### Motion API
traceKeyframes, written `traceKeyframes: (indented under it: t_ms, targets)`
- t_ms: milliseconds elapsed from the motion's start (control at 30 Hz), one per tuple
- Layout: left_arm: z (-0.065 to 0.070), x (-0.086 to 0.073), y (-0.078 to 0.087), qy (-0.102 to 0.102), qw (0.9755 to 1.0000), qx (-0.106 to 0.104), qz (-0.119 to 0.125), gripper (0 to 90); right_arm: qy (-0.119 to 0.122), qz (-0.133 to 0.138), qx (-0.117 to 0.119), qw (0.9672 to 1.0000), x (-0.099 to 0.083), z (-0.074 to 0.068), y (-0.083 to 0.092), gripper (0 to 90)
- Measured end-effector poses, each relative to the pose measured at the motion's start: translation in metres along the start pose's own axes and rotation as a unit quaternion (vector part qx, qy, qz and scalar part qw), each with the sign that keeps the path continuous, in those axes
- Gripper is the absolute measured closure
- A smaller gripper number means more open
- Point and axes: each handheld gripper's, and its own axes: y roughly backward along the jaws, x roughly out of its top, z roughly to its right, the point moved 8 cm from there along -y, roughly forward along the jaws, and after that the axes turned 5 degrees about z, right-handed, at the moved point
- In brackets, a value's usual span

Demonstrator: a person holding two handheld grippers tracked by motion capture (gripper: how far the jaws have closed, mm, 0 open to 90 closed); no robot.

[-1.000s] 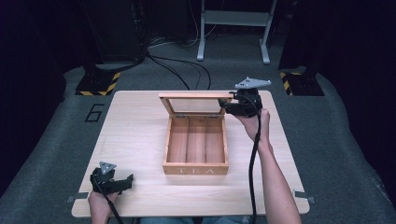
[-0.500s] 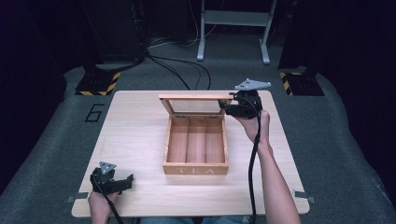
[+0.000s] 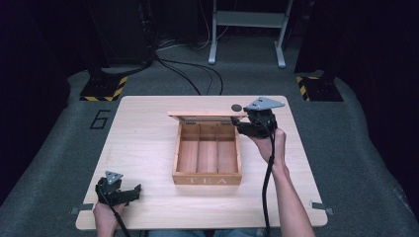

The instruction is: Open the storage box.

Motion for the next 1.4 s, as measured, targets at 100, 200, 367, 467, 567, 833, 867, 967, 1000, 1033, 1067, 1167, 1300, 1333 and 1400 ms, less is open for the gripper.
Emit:
traceKeyframes:
  t_ms: [100, 200, 367, 467, 567, 833, 867, 967, 1000, 1033, 1067, 1167, 1300, 1333, 1400]
  targets:
    - [0.001, 0.001, -0.001, 0.006, 1.0, 0.001, 0.005, 0.0, -0.008, 0.003, 0.002, 1.0, -0.006, -0.004, 0.002, 41.6]
    - [0.0, 0.001, -0.001, 0.004, 1.0, 0.002, 0.005, 0.0, -0.013, 0.005, 0.006, 0.9999, -0.014, -0.008, 0.005, 40.6]
    - [0.0, 0.0, 0.0, -0.002, 1.0, 0.0, 0.0, 0.0, -0.024, -0.001, 0.011, 0.9997, -0.03, -0.017, 0.009, 38.1]
    - [0.0, 0.0, 0.0, -0.002, 1.0, 0.0, -0.001, 0.0, -0.031, -0.005, 0.012, 0.9994, -0.04, -0.023, 0.011, 36.9]
    - [0.0, 0.0, 0.001, -0.002, 1.0, -0.002, -0.005, 0.0, -0.039, -0.013, 0.014, 0.9991, -0.052, -0.029, 0.013, 35.6]
    - [0.0, 0.0, 0.0, 0.002, 1.0, 0.001, 0.002, 0.0, -0.058, -0.025, 0.021, 0.9978, -0.086, -0.043, 0.018, 34.1]
    - [0.0, 0.0, 0.0, 0.002, 1.0, 0.0, 0.0, 0.0, -0.059, -0.028, 0.022, 0.9976, -0.089, -0.044, 0.018, 34.1]
    - [0.0, 0.0, 0.0, 0.002, 1.0, 0.0, 0.001, 0.0, -0.071, -0.039, 0.029, 0.9963, -0.102, -0.05, 0.019, 34.1]
    - [0.0, 0.0, 0.0, 0.001, 1.0, 0.0, 0.0, 0.0, -0.076, -0.043, 0.03, 0.9957, -0.106, -0.052, 0.019, 33.7]
    - [0.0, 0.0, 0.0, 0.001, 1.0, 0.0, 0.0, 0.0, -0.078, -0.049, 0.033, 0.9952, -0.11, -0.053, 0.019, 33.6]
    - [0.0, 0.0, 0.0, 0.001, 1.0, 0.0, 0.0, 0.0, -0.079, -0.053, 0.035, 0.9948, -0.115, -0.054, 0.018, 33.5]
    - [0.0, 0.0, 0.0, 0.002, 1.0, 0.002, 0.001, 0.0, -0.089, -0.064, 0.042, 0.9931, -0.129, -0.059, 0.016, 33.7]
    - [0.0, 0.001, -0.001, 0.003, 1.0, 0.003, 0.003, 0.0, -0.092, -0.078, 0.049, 0.9915, -0.143, -0.064, 0.012, 33.6]
    - [0.0, 0.001, -0.001, 0.003, 1.0, 0.003, 0.003, 0.0, -0.089, -0.081, 0.05, 0.9914, -0.144, -0.064, 0.01, 33.4]
    - [0.0, 0.001, -0.001, 0.003, 1.0, 0.003, 0.003, 0.0, -0.085, -0.085, 0.052, 0.9914, -0.146, -0.066, 0.009, 33.5]
